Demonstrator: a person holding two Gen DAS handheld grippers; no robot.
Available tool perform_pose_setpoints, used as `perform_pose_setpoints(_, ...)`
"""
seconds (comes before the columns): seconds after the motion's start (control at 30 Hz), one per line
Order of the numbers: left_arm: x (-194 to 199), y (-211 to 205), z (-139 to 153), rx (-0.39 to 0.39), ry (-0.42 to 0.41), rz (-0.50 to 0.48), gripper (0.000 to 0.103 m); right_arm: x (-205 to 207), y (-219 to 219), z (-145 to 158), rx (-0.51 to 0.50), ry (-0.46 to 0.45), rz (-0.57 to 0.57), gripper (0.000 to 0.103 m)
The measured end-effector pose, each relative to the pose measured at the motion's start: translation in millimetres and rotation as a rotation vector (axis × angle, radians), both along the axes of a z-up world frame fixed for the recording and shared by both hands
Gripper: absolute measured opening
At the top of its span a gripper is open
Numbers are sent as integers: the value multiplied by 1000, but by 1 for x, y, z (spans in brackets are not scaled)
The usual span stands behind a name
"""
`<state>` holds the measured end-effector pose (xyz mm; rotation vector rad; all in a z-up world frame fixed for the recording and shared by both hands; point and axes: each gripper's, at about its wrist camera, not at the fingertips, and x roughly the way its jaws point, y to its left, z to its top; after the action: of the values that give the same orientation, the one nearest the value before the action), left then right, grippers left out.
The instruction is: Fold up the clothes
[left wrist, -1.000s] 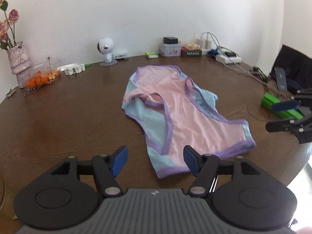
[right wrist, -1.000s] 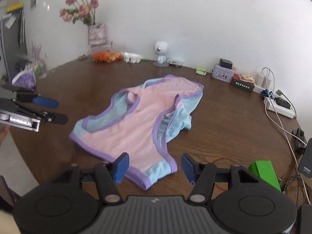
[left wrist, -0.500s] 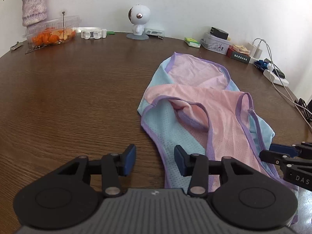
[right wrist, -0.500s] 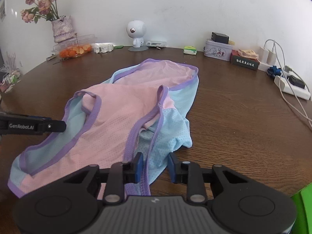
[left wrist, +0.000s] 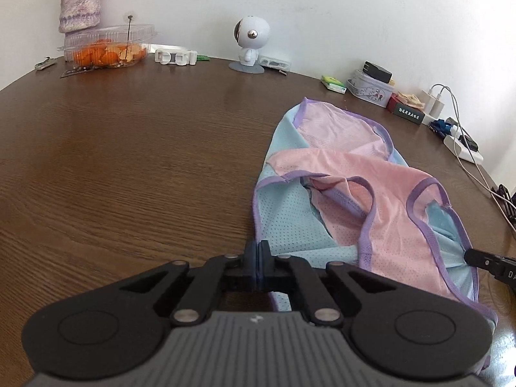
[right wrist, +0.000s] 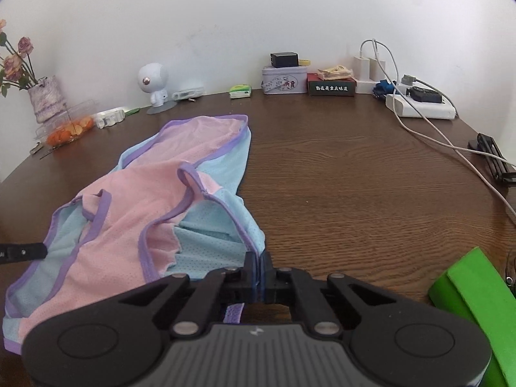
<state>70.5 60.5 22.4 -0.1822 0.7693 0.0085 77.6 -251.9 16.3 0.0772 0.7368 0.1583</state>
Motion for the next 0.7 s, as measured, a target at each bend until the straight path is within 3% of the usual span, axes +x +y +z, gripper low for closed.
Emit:
perform_pose_setpoints(0.1, -8, -1, -1, 12, 1, 6, 1, -4, 0, 0, 0, 0, 4, 3)
perform_pose_setpoints(0.17, -10, 0, 5, 9, 19, -16, 3, -8, -3, 8, 2, 4, 24, 10)
perform_pose_setpoints(0.2, -11, 3, 10, 1, 25, -28, 7, -12, -6, 17, 4, -15, 36, 15)
perform_pose_setpoints(0.27, -10, 11, 26, -16, -9, -30, 15, -18, -14, 37, 11, -58, 58, 35)
perform_pose_setpoints(0.3, -5, 14, 36, -18, -33, -25, 27, -15, -17, 47, 14, -84, 62, 47)
perform_pose_setpoints(0.33, 3, 16, 45, -16, -58, -23, 36, -12, -21, 57, 17, -109, 66, 50)
perform_pose_setpoints(0.43, 51, 11, 65, 12, -69, -51, 42, 22, -17, 72, -34, -138, 66, 50)
perform_pose_setpoints(0.5, 95, 0, 67, 25, -34, -111, 44, 56, -11, 73, -1, -109, 84, 50)
perform_pose_setpoints(0.6, 151, -19, 54, 77, 44, -136, 44, 110, 3, 69, 72, -30, 124, 46)
perform_pose_setpoints(0.7, 191, -31, 38, 105, 100, -144, 44, 149, 20, 57, 70, 33, 160, 45)
